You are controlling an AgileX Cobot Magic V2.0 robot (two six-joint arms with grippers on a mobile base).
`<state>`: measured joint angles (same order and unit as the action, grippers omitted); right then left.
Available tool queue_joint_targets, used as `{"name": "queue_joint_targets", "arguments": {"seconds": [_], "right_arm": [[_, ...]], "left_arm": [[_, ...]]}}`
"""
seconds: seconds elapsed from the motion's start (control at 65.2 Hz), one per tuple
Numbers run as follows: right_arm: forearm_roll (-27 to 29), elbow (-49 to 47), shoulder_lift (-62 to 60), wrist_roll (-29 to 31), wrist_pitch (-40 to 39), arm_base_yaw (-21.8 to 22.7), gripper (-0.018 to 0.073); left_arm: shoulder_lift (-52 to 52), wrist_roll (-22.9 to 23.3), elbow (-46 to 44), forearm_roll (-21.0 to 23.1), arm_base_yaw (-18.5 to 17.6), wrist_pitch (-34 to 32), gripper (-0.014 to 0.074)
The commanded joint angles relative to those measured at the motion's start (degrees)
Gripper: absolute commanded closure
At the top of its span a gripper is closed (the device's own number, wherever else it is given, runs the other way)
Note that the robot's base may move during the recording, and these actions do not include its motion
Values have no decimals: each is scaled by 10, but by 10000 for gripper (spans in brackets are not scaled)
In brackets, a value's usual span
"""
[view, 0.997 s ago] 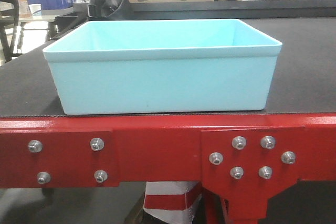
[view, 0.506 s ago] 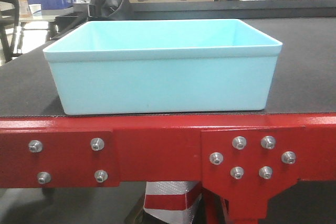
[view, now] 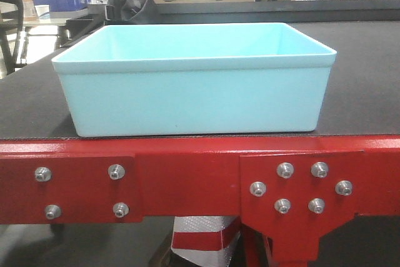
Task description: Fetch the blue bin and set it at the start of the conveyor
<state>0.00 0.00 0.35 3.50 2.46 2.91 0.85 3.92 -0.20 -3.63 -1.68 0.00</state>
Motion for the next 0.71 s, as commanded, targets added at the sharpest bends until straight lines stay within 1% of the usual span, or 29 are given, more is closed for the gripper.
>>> {"name": "queue_joint_targets", "arguments": {"seconds": [0.0,0.69], "right_arm": [[4,0,-3,3,-12,3,724],[4,0,-3,3,-12,3,724]], "left_arm": [[-8,24,2,-8,4,11,707],[-8,24,2,-8,4,3,707]]}}
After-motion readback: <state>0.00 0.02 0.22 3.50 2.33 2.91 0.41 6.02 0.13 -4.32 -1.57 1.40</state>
